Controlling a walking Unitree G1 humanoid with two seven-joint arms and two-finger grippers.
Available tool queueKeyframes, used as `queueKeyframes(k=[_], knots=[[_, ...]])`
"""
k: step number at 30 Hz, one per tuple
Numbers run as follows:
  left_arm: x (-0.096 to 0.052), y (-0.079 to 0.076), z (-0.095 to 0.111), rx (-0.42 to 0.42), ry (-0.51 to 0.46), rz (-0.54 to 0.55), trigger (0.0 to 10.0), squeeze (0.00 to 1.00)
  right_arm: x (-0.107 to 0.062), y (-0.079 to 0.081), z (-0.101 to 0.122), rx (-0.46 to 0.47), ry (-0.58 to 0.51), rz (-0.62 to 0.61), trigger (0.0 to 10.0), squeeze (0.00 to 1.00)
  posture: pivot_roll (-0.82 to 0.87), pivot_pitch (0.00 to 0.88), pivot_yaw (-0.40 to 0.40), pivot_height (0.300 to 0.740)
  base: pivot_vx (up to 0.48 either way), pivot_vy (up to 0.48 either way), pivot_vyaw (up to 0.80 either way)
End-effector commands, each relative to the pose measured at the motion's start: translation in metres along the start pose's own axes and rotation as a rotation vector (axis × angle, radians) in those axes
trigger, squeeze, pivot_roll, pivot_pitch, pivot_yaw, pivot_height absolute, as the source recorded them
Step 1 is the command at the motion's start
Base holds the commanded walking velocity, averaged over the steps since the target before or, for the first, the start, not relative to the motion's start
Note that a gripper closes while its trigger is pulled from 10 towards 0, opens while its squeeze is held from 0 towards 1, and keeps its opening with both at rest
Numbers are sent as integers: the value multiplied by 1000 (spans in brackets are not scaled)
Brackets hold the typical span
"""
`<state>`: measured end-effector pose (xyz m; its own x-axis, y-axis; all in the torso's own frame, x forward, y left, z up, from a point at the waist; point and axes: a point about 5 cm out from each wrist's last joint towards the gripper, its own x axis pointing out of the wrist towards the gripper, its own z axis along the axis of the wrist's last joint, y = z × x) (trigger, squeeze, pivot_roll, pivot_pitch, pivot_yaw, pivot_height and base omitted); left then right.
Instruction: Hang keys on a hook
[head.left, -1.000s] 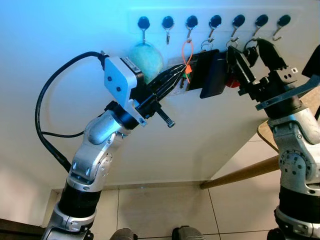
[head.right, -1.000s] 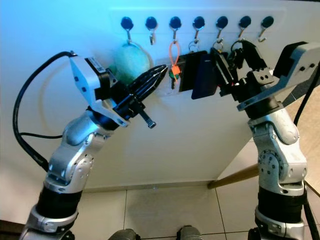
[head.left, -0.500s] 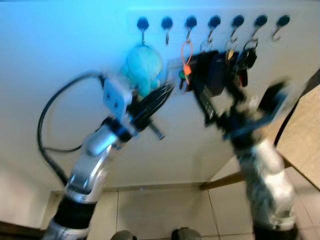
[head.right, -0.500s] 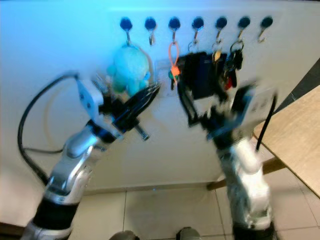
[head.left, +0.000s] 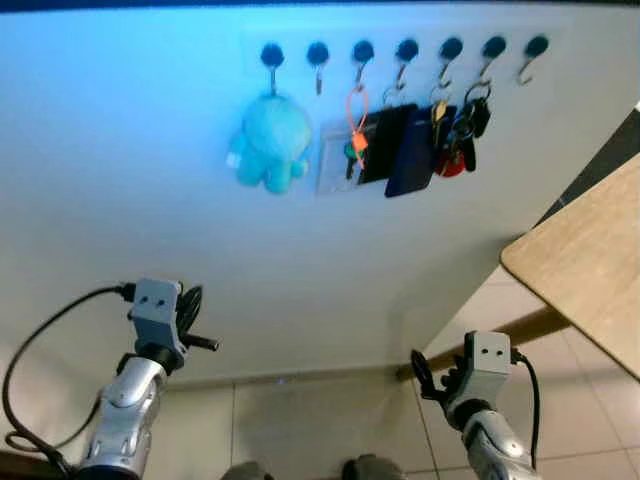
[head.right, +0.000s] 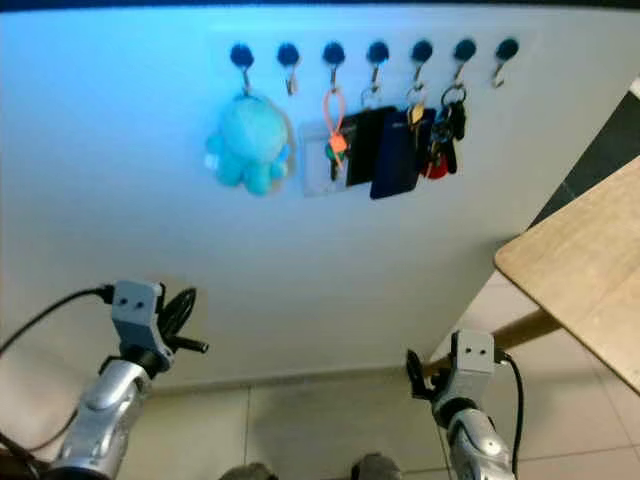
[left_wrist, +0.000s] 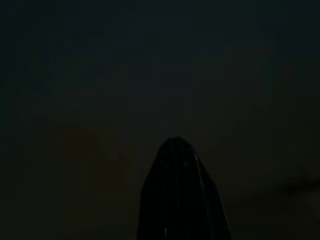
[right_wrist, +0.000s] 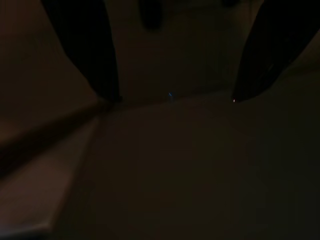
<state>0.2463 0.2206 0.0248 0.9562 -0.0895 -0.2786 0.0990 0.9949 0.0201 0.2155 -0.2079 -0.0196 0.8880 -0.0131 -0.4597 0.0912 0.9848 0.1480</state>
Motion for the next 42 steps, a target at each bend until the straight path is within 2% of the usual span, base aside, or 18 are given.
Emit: queueKeyframes(k=[1, 2, 4, 9, 15, 20, 22, 25, 26, 33, 36, 42], knots=[[2, -1, -25, -35, 138, 37, 10000, 0, 3, -2, -11, -4, 57, -39, 10000, 0, 61, 85, -14, 740, 0, 0, 0], [2, -1, -25, -35, 138, 37, 10000, 0, 3, -2, -11, -4, 57, -39, 10000, 0, 61, 85, -14, 740, 0, 0, 0], [4, -8, -50, -39, 284, 53, 10000, 0, 7, -1, -25, 21, 130, -68, 10000, 0, 61, 75, -17, 740, 0, 0, 0], [9, -20, -62, -41, 365, 54, 10000, 0, 12, 9, -39, 102, 192, -91, 10000, 0, 43, 48, 0, 740, 0, 0, 0], [17, -29, -58, -34, 373, 24, 10000, 0, 16, 12, -35, 84, 170, -99, 10000, 0, 32, 33, 9, 740, 0, 0, 0], [22, -34, -57, -27, 371, 4, 10000, 0, 16, 4, -34, 91, 175, -131, 10000, 0, 26, 22, 18, 740, 0, 0, 0], [22, -33, -58, -33, 382, 26, 10000, 0, 15, 0, -38, 127, 206, -141, 10000, 0, 28, 18, 15, 740, 0, 0, 0], [23, -34, -59, -30, 393, 19, 10000, 0, 14, -2, -39, 154, 209, -140, 10000, 0, 30, 17, 12, 740, 0, 0, 0], [21, -35, -62, -9, 418, 11, 10000, 0, 13, -5, -41, 141, 219, -143, 10000, 0, 33, 10, 10, 740, 0, 0, 0], [16, -35, -69, 22, 442, -2, 10000, 0, 8, -10, -49, 102, 253, -164, 10000, 0, 20, 25, 9, 740, 0, 0, 0], [14, -35, -72, 7, 454, -5, 10000, 0, 7, -9, -51, 112, 263, -161, 10000, 0, 21, 27, 5, 740, 0, 0, 0], [11, -36, -75, -9, 455, 0, 10000, 0, 4, -6, -59, 58, 313, -141, 10000, 0, 33, 19, -25, 740, 0, 0, 0]])
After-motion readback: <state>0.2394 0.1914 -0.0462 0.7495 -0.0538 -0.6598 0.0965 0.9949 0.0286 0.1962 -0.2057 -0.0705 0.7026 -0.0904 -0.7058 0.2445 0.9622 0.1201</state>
